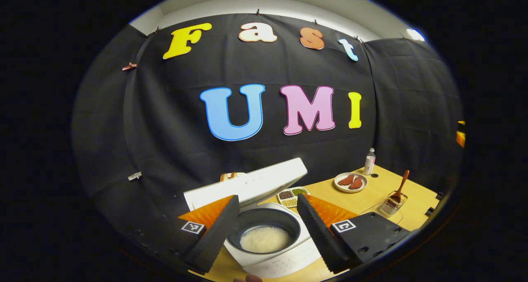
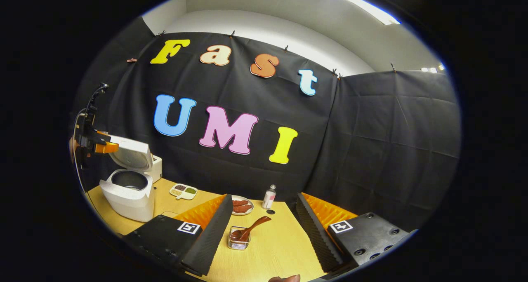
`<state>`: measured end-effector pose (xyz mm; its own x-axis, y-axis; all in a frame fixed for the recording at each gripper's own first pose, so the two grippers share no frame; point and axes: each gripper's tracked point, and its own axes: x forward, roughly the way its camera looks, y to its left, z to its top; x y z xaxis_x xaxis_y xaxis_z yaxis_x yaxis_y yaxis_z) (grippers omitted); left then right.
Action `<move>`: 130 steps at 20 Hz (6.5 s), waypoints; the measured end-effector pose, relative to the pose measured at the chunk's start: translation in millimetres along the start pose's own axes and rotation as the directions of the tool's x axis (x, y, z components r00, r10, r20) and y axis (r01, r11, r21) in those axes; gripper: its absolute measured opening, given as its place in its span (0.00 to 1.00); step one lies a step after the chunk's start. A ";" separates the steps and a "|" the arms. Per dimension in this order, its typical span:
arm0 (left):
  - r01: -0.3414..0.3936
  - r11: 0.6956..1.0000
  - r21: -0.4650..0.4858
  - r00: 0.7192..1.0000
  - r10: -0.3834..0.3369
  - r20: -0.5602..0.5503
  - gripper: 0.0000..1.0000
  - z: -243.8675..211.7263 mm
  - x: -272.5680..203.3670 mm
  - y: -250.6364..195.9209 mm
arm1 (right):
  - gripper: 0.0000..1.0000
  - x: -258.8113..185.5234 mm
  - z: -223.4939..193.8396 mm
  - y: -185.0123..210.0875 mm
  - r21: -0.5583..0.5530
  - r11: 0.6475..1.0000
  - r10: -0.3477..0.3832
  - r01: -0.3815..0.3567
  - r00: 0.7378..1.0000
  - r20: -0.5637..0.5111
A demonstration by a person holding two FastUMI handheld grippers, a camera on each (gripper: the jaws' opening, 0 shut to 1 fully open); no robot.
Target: Close the left gripper, press the button to open the rice cooker; take a wooden spoon from the chopstick holder with the right hand, scoop a spoonful of rice and pour it into the rice cooker, then put the wooden spoon back into the chopstick holder.
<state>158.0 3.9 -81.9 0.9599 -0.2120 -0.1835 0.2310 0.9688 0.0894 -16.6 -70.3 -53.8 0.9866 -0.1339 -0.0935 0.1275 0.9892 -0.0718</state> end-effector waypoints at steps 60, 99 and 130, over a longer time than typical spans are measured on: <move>-0.500 0.837 -0.221 0.864 0.499 -0.067 0.95 -37.3 -213.7 -36.4 | 0.83 198.4 -270.3 42.0 0.370 0.901 0.354 -0.226 0.876 -0.326; -0.394 0.903 -0.171 0.917 0.399 -0.006 0.95 -43.8 -224.2 2.7 | 0.11 154.7 -117.4 141.0 0.402 0.828 0.474 -0.391 0.871 -0.130; -0.371 0.916 -0.153 0.928 0.362 -0.082 0.95 -94.7 -232.7 46.6 | 0.11 116.6 -261.7 301.0 0.164 0.935 0.355 -0.315 0.818 -0.452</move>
<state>-69.6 110.5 -127.7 0.9618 0.1648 -0.2185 -0.1688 0.9856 0.0000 110.0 196.4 -346.3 0.8065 0.2149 -0.5509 -0.1746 0.9766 0.1254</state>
